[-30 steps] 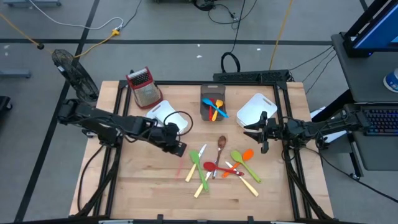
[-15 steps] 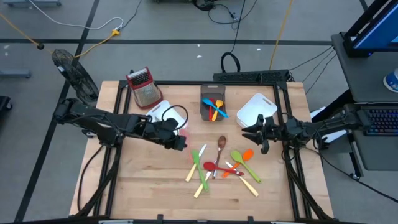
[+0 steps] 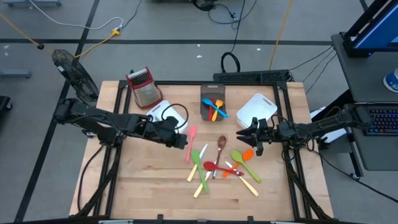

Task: Pick & Place Kitchen Items
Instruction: Put the pink spatula into the black bin

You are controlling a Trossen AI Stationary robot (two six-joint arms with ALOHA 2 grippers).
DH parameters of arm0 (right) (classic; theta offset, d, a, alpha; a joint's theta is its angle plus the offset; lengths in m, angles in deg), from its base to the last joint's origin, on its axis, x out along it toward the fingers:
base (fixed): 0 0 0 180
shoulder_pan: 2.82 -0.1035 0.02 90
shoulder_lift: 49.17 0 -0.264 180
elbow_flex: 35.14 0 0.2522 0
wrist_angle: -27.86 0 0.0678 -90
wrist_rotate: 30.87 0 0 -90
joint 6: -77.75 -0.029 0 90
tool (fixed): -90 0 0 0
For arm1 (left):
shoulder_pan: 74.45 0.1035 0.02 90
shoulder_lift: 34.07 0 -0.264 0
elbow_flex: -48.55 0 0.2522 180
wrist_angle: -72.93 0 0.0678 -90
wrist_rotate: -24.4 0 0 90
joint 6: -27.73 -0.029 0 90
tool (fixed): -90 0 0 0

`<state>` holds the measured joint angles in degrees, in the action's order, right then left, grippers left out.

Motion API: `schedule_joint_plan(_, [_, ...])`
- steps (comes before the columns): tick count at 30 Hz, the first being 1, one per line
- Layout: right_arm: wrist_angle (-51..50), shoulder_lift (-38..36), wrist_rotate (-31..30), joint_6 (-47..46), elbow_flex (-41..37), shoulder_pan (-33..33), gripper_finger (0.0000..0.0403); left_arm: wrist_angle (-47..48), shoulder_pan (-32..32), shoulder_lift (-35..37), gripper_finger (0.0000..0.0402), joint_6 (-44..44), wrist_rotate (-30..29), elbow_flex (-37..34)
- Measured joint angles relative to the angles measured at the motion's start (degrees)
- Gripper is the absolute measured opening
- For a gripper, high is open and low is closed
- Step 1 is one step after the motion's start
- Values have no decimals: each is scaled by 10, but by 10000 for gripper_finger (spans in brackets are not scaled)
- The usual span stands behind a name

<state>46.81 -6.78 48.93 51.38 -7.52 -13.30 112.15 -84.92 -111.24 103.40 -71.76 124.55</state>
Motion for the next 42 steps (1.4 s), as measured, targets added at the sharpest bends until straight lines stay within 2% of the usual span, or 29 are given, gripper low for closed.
schedule_joint_plan(7, [5, 1, 0, 0, 0, 0, 114, -1, 5, -21, 1, -1, -71, 0])
schedule_joint_plan(12, [5, 1, 0, 0, 0, 0, 114, -43, 12, -66, 23, -1, -81, 0])
schedule_joint_plan(15, [5, 1, 0, 0, 0, 0, 114, -98, 15, -107, 59, -2, -73, 0])
schedule_joint_plan(20, [5, 1, 0, 0, 0, 0, 114, -164, 16, -160, 143, -36, -71, 0])
schedule_joint_plan(24, [5, 1, 0, 0, 0, 0, 114, -216, 16, -197, 210, -44, -86, 0])
schedule_joint_plan(27, [5, 1, 0, 2, 0, 0, 114, -245, 16, -218, 243, -78, -108, 4])
schedule_joint_plan(32, [4, 1, -1, 2, 0, 0, 114, -203, 17, -239, 251, -196, -133, 65])
schedule_joint_plan(38, [4, 1, -1, 1, 0, 0, 114, 32, 22, -285, 234, -353, -148, 206])
schedule_joint_plan(42, [5, 1, -2, 1, 0, 0, 114, 116, 35, -331, 232, -405, -125, 272])
